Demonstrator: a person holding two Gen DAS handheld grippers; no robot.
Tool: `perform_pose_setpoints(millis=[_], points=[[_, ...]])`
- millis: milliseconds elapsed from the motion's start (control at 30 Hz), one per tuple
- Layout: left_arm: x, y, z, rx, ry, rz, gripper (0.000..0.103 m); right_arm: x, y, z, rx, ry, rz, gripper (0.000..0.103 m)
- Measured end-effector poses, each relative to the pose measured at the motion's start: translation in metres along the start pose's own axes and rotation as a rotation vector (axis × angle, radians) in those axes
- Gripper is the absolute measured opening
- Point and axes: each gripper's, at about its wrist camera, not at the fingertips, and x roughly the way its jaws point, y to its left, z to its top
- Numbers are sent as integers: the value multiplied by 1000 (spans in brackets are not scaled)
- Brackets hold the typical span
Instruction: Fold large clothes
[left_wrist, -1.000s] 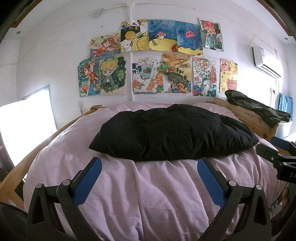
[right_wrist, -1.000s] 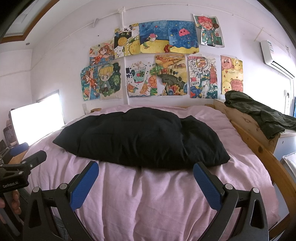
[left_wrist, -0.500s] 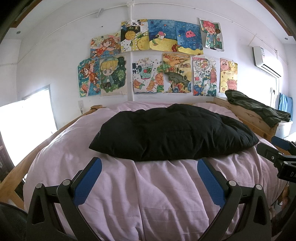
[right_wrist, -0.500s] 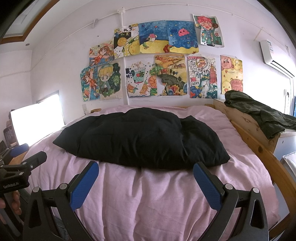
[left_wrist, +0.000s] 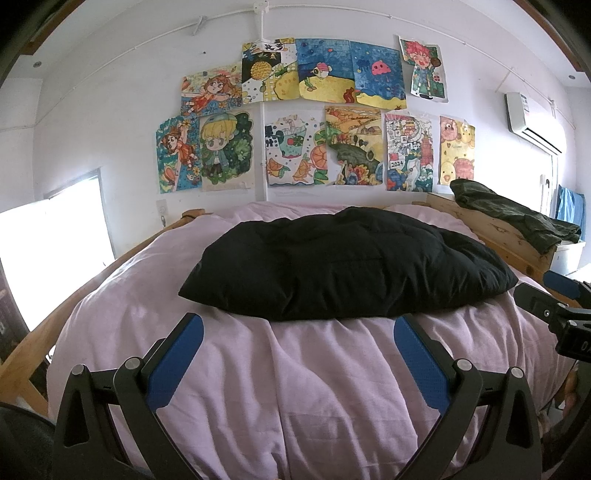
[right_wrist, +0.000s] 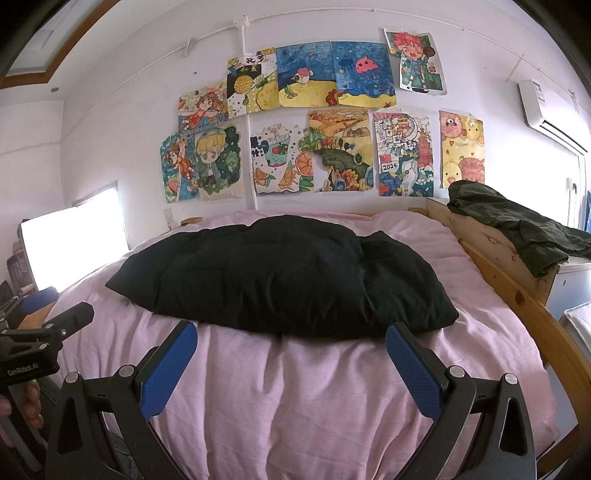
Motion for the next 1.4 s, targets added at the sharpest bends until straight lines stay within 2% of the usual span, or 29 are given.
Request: perform_pose_setpoints(millis=[1400], points=[[1,5,-3,-1,0,2,101,0,1,-1,3,-2,-1,103]])
